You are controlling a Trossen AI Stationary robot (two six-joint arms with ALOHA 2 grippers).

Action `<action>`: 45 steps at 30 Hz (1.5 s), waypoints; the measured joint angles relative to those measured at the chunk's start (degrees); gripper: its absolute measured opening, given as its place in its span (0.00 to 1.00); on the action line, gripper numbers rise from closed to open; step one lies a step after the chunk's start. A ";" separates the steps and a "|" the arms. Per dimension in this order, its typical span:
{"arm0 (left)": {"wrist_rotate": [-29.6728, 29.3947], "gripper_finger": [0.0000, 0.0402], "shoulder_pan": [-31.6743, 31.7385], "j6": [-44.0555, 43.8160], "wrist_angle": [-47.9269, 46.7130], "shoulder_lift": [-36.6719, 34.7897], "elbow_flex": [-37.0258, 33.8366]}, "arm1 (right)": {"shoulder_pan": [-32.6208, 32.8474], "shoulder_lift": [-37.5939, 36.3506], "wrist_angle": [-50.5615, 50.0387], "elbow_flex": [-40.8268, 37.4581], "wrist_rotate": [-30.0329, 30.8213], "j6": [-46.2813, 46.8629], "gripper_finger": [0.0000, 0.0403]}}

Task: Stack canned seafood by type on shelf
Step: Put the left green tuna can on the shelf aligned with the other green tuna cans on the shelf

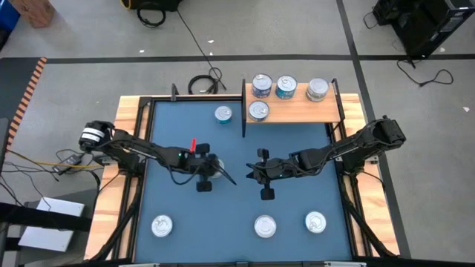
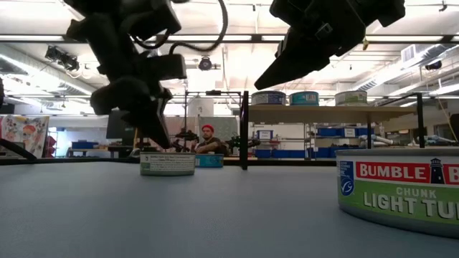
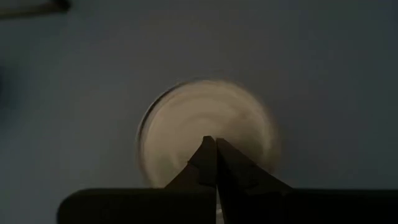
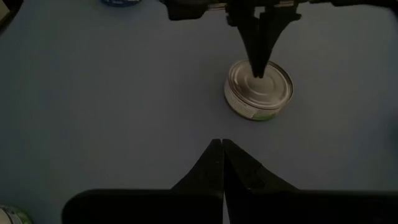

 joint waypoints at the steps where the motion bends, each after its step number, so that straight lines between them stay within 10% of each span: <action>1: -0.74 0.00 0.00 -0.26 -0.73 0.00 0.00 | 0.00 0.00 -0.11 0.00 0.00 0.00 0.01; 17: -7.64 0.00 2.69 -2.97 -1.60 -2.08 -1.92 | 0.00 0.00 -2.23 0.00 0.02 0.58 0.01; 45: 3.47 0.00 7.65 -3.16 3.81 -13.03 -13.18 | 0.02 0.00 -2.64 -0.07 0.00 0.92 0.01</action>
